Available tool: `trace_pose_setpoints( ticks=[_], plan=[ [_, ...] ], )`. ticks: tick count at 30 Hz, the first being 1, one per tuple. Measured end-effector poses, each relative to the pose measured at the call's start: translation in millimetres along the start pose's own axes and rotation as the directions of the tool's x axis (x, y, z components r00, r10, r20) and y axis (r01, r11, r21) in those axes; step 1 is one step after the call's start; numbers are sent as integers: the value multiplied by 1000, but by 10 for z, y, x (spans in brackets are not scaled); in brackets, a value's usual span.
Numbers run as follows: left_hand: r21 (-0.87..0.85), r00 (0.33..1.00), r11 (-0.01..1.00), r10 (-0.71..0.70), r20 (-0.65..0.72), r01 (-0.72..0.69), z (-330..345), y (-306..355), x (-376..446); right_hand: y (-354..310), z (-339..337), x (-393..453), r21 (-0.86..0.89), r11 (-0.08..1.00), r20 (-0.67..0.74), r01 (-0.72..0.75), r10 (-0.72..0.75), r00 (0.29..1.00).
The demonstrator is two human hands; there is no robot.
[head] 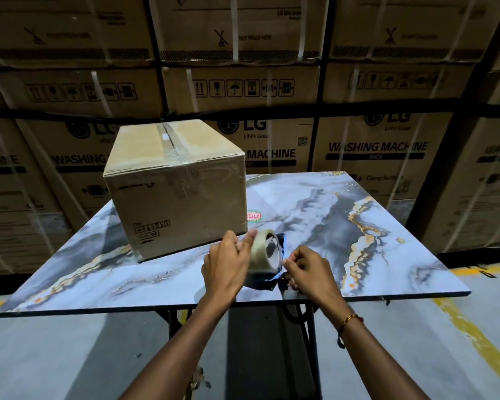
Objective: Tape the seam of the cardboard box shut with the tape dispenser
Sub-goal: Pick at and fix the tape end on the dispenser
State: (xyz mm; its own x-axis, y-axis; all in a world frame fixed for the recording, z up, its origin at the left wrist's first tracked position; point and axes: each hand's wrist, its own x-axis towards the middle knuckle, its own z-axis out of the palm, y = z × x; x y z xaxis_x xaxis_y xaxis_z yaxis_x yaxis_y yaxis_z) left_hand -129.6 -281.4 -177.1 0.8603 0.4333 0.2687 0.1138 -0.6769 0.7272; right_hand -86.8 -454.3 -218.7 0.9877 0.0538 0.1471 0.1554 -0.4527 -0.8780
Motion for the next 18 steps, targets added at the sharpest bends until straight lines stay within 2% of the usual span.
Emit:
trace_pose_setpoints(
  ticks=[3,6,11,18],
  plan=[
    [92,992,992,71,105,-81,78,41,-136,99,-179,67,-125,991,-48,52,-58,997],
    [108,986,986,115,121,-128,125,56,-170,163,-305,133,-210,971,-28,110,-118,993],
    [150,972,963,212,103,-226,43,15,-27,220,-433,228,-280,940,161,195,-154,975],
    [138,981,974,187,-53,-178,-119,-238,182,137,-401,382,-237,948,317,210,-129,940]
  ],
)
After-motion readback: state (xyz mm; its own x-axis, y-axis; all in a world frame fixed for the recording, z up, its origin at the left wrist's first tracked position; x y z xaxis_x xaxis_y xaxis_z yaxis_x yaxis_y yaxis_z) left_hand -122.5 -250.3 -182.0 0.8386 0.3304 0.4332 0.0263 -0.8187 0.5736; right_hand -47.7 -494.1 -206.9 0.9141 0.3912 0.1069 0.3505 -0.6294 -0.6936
